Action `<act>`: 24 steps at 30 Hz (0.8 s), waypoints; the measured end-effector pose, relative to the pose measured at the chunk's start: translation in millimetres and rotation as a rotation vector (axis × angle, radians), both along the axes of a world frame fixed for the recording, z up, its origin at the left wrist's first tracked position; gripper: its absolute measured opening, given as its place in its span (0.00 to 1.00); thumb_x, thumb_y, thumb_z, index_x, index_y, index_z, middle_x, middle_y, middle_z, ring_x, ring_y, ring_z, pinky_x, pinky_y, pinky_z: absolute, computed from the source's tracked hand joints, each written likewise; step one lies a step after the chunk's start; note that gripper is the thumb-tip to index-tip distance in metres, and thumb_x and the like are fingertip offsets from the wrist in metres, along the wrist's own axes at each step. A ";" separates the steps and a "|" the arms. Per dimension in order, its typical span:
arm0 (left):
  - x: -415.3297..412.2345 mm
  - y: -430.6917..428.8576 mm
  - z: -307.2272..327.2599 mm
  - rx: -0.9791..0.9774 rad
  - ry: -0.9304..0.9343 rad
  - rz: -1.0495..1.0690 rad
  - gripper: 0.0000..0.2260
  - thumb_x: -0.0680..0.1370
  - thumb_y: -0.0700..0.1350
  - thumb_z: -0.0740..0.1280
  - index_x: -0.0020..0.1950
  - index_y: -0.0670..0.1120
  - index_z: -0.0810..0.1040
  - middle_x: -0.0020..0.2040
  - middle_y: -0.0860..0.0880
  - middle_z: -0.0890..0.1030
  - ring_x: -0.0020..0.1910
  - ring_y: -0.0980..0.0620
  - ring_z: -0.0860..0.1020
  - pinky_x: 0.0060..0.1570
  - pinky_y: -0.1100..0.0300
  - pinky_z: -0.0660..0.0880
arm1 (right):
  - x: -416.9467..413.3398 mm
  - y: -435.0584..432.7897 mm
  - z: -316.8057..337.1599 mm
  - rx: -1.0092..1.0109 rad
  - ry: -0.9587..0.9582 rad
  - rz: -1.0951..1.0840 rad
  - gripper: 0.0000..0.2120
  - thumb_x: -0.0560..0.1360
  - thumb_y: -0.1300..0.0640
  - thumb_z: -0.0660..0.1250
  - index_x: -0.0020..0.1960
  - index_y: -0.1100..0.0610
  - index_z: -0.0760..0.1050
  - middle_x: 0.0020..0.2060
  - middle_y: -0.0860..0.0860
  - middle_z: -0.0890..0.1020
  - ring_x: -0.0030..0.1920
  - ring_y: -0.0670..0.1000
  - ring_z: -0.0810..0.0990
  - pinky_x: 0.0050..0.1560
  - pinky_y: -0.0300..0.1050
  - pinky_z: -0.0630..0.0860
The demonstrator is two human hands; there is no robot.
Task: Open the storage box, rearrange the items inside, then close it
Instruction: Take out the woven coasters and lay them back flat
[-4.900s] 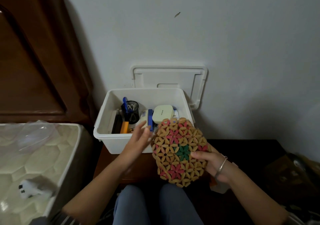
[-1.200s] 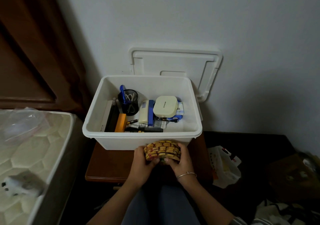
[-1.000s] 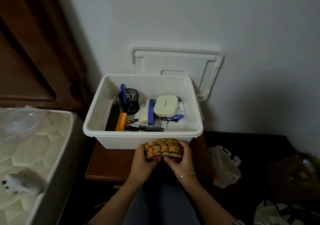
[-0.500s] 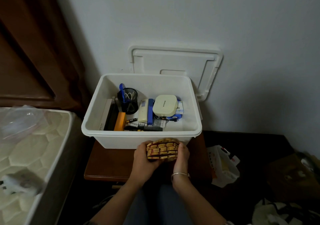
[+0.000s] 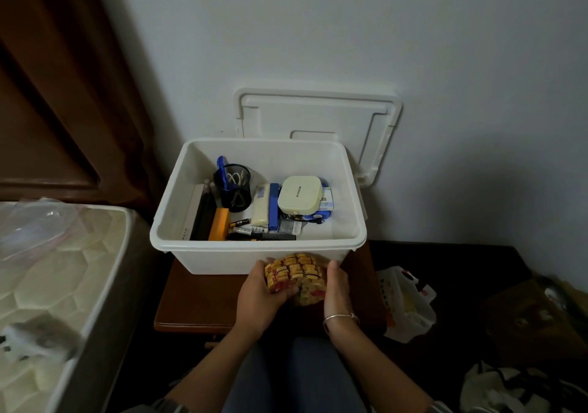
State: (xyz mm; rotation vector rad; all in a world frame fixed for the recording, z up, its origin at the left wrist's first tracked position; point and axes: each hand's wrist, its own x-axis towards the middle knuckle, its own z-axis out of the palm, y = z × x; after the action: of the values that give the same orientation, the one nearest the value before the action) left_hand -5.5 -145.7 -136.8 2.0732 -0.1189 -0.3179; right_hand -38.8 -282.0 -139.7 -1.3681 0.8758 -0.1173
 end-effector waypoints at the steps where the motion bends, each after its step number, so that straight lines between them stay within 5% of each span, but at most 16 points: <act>1: -1.5 3.3 5.4 0.015 0.032 -0.002 0.20 0.66 0.48 0.79 0.51 0.48 0.72 0.48 0.52 0.82 0.48 0.52 0.80 0.49 0.50 0.79 | -4.2 -4.2 9.6 0.017 0.009 0.075 0.24 0.80 0.41 0.51 0.66 0.55 0.70 0.60 0.55 0.77 0.58 0.54 0.77 0.56 0.52 0.76; 4: -2.2 21.7 29.3 0.008 0.214 -0.034 0.24 0.65 0.49 0.81 0.54 0.47 0.73 0.50 0.50 0.81 0.50 0.51 0.80 0.53 0.51 0.78 | -24.3 -16.2 43.8 -0.004 0.053 0.404 0.17 0.77 0.35 0.52 0.54 0.44 0.72 0.49 0.43 0.78 0.48 0.42 0.76 0.44 0.38 0.72; 8: -4.5 52.5 77.5 -0.241 0.539 -0.188 0.27 0.62 0.48 0.80 0.59 0.48 0.79 0.52 0.48 0.85 0.52 0.49 0.83 0.54 0.52 0.80 | -48.6 -11.9 82.9 -0.045 -0.083 0.585 0.25 0.65 0.34 0.68 0.52 0.51 0.74 0.47 0.45 0.82 0.45 0.37 0.81 0.40 0.29 0.74; 11: -12.6 65.8 107.7 -0.335 0.651 -0.240 0.22 0.65 0.46 0.77 0.57 0.49 0.78 0.48 0.50 0.86 0.45 0.53 0.85 0.37 0.62 0.81 | -58.8 1.8 100.4 -0.044 -0.127 0.661 0.30 0.58 0.36 0.73 0.56 0.44 0.71 0.51 0.45 0.82 0.50 0.40 0.81 0.44 0.34 0.77; 17: -30.7 78.3 131.8 -0.344 0.666 -0.190 0.13 0.71 0.42 0.74 0.54 0.48 0.79 0.42 0.51 0.87 0.39 0.54 0.85 0.31 0.63 0.79 | -65.8 23.9 110.0 -0.033 -0.124 0.593 0.28 0.58 0.49 0.78 0.54 0.48 0.71 0.49 0.49 0.84 0.50 0.47 0.83 0.51 0.46 0.80; 21: -37.3 94.1 143.0 -0.357 0.695 -0.187 0.23 0.69 0.51 0.75 0.62 0.47 0.78 0.55 0.46 0.85 0.55 0.47 0.83 0.55 0.51 0.78 | -67.2 20.2 119.4 0.196 -0.082 0.517 0.29 0.56 0.57 0.78 0.56 0.49 0.76 0.49 0.52 0.85 0.51 0.54 0.83 0.48 0.49 0.79; 24: -40.3 108.0 142.6 -0.665 0.778 -0.171 0.21 0.75 0.54 0.66 0.66 0.47 0.78 0.64 0.41 0.79 0.64 0.42 0.78 0.65 0.45 0.73 | -65.6 14.0 131.3 0.331 -0.088 0.505 0.26 0.58 0.59 0.77 0.56 0.52 0.78 0.50 0.56 0.85 0.50 0.57 0.84 0.44 0.50 0.80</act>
State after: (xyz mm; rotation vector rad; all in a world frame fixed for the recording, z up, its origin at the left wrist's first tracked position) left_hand -45.8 -37.7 5.9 1.1816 0.0680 -1.0147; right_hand -104.4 -268.0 -8.4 -1.2205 0.4317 0.3411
